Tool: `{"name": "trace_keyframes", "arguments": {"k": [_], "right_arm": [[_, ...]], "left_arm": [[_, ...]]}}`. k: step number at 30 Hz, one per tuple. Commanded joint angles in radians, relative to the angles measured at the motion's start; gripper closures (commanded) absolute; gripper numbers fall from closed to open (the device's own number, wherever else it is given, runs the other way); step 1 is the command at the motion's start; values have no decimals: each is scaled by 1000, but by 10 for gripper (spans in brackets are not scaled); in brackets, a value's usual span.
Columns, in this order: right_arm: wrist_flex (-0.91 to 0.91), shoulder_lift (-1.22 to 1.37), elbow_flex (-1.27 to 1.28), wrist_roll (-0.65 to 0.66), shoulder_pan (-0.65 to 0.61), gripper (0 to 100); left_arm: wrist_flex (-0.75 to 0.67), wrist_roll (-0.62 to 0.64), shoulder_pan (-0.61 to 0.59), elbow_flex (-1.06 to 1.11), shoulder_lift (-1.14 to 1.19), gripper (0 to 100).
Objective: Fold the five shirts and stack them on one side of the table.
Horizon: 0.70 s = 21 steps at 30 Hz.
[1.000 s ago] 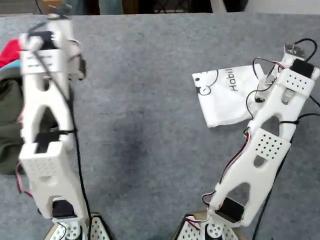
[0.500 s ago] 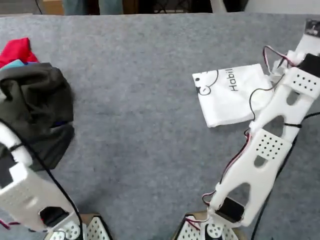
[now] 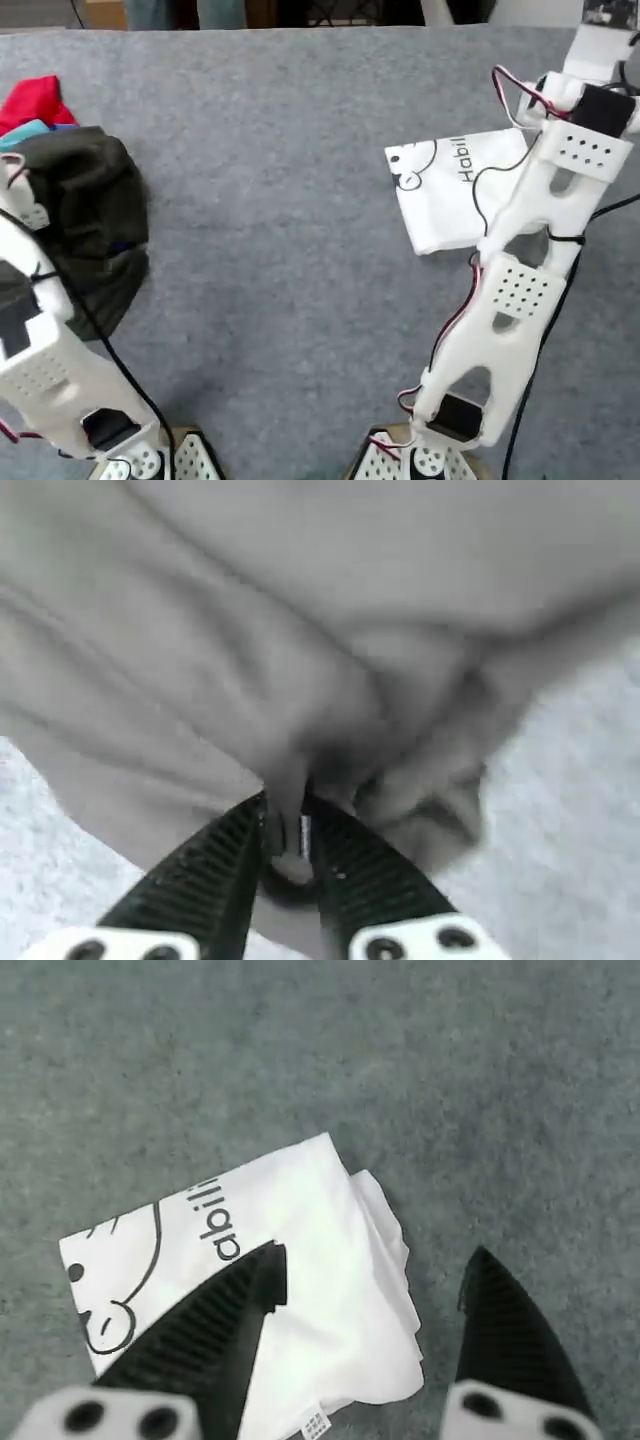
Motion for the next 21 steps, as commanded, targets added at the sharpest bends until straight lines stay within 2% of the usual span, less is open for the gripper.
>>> {"name": "trace_keyframes", "arguments": {"k": [1,5,9,11,14,17,19,21], "right_arm": [[5,-122,-33,-6,-31,719],[5,-193,-33,-6,-43,719],[5,-237,-33,-6,-46,719],[5,-246,-31,-6,-46,719],[5,-248,-31,-6,-44,719],[5,-249,-31,-6,-46,719],[5,-249,-31,-3,-49,717],[5,-246,-30,-2,-68,717]], "left_arm": [[69,3,110,-10,-153,972],[69,5,314,153,-374,972],[52,-14,648,320,-615,971],[17,-89,823,404,-700,971],[-23,-279,1052,529,-773,970],[-26,-376,1199,615,-783,970],[-20,-361,1262,644,-770,937],[-17,-319,1308,661,-770,849]]}}
